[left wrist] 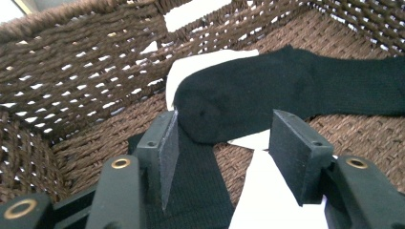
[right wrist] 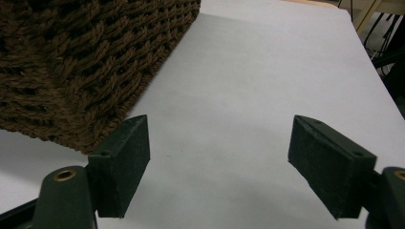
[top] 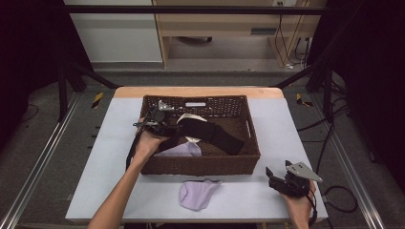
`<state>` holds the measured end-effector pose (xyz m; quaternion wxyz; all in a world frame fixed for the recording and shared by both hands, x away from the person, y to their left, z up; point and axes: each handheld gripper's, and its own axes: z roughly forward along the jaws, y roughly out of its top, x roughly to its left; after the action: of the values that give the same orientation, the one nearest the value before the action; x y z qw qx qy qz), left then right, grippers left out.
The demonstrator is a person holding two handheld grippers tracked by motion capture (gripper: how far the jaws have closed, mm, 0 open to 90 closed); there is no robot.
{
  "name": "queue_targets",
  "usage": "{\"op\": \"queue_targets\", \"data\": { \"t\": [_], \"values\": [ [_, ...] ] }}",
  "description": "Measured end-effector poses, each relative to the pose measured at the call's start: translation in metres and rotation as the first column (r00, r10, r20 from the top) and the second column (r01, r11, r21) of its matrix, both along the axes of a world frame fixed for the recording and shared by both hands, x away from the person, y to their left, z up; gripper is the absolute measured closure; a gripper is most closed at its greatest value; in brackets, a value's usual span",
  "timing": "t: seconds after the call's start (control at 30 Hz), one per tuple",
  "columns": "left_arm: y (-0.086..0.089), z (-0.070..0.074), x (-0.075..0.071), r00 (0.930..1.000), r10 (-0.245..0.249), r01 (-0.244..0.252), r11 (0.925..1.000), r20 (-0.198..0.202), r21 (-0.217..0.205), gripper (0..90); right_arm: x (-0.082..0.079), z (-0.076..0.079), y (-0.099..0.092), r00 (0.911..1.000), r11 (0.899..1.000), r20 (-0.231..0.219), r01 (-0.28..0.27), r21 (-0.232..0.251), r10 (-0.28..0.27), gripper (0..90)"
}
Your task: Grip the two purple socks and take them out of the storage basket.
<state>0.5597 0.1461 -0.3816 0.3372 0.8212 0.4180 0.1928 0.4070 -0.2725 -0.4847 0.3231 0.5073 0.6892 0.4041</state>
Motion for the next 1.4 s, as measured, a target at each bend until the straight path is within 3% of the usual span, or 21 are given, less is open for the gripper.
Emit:
{"op": "queue_targets", "data": {
  "t": [0.13,0.27,0.43,0.7,0.77,0.8,0.9,0.93,0.97,1.0,1.3,1.33,1.4],
  "values": [
    [-0.003,-0.002,0.001,0.9998,-0.018,0.018,0.9998,-0.009,0.007,43.6,0.000,0.000,0.000,1.0000,1.000,-0.004,-0.001,-0.005,0.001,22.5],
    [-0.009,-0.008,0.005,0.9985,-0.041,0.040,0.9986,-0.036,-0.035,43.9,0.000,0.000,0.001,1.0000,1.000,-0.006,-0.001,-0.006,0.001,22.6],
    [-0.020,-0.015,0.008,0.9934,-0.085,0.089,0.9952,-0.077,0.042,43.9,0.001,0.000,0.001,0.9999,1.000,-0.010,-0.003,-0.003,0.003,22.7],
    [-0.034,-0.013,0.014,0.9864,-0.124,0.128,0.9912,-0.109,0.033,43.4,0.001,0.000,0.001,1.0000,1.000,-0.009,-0.002,-0.004,0.002,22.6],
    [-0.041,-0.018,0.012,0.9804,-0.158,0.166,0.9843,-0.118,0.060,43.5,0.000,0.000,0.001,1.0000,1.000,-0.007,-0.003,-0.005,0.003,22.6],
    [-0.041,-0.018,0.012,0.9804,-0.158,0.166,0.9843,-0.118,0.060,43.5,0.000,0.000,0.001,1.0000,1.000,-0.007,-0.003,-0.005,0.003,22.6],
    [-0.050,-0.029,0.010,0.9758,-0.165,0.184,0.9741,-0.144,0.132,43.4,0.001,0.000,0.001,0.9999,1.000,-0.011,-0.004,-0.006,0.004,22.6],
    [-0.050,-0.029,0.010,0.9758,-0.165,0.184,0.9741,-0.144,0.132,42.9,0.001,0.000,0.001,0.9999,1.000,-0.011,-0.004,-0.006,0.004,22.6],
    [-0.051,-0.030,0.010,0.9748,-0.163,0.186,0.9710,-0.152,0.150,42.9,0.001,0.000,0.001,0.9999,1.000,-0.009,-0.005,-0.011,0.005,22.6],
    [-0.054,-0.034,0.009,0.9706,-0.170,0.200,0.9633,-0.170,0.179,42.9,0.001,0.000,0.002,0.9999,1.000,-0.013,-0.007,-0.015,0.007,22.6],
    [-0.059,-0.045,0.011,0.9571,-0.148,0.211,0.9452,-0.249,0.249,41.2,0.002,0.000,0.002,0.9998,1.000,-0.018,-0.007,-0.019,0.006,22.1],
    [-0.059,-0.047,0.011,0.9515,-0.144,0.218,0.9383,-0.272,0.268,41.0,0.002,0.000,0.002,0.9998,1.000,-0.019,-0.007,-0.020,0.007,22.0],
    [-0.060,-0.048,0.012,0.9486,-0.144,0.224,0.9339,-0.282,0.278,41.3,0.002,0.000,0.002,0.9998,1.000,-0.020,-0.008,-0.020,0.007,22.0]
  ]
}}
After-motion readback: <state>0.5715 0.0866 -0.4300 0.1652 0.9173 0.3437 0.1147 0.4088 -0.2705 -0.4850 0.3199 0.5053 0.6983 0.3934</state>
